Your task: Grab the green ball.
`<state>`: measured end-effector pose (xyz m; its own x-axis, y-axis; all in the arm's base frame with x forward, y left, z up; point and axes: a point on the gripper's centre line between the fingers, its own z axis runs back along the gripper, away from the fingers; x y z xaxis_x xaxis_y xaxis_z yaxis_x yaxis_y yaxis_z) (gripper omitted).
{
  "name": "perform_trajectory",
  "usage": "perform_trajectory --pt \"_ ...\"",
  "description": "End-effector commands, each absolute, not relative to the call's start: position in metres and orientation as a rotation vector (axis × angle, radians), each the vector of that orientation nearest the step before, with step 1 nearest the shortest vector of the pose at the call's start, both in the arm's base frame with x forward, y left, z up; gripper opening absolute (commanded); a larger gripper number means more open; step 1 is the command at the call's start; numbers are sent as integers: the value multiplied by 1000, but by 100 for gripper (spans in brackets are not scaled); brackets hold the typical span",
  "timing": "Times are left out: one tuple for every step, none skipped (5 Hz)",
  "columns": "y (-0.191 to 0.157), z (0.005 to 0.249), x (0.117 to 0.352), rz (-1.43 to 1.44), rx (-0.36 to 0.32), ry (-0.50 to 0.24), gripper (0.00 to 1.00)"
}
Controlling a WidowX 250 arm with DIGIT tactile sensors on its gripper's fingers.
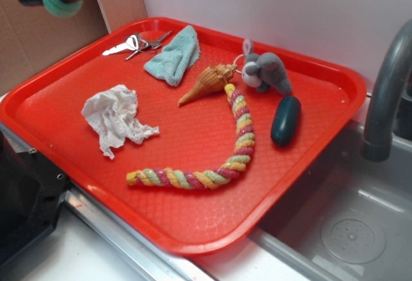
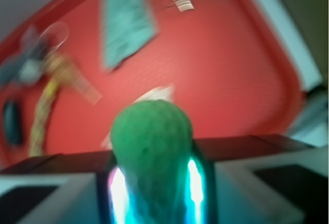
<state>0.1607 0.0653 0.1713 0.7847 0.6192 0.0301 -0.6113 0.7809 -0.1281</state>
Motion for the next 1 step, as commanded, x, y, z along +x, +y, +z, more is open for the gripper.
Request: perform_trajectory --pt "109 210 164 528 -154 -179 0"
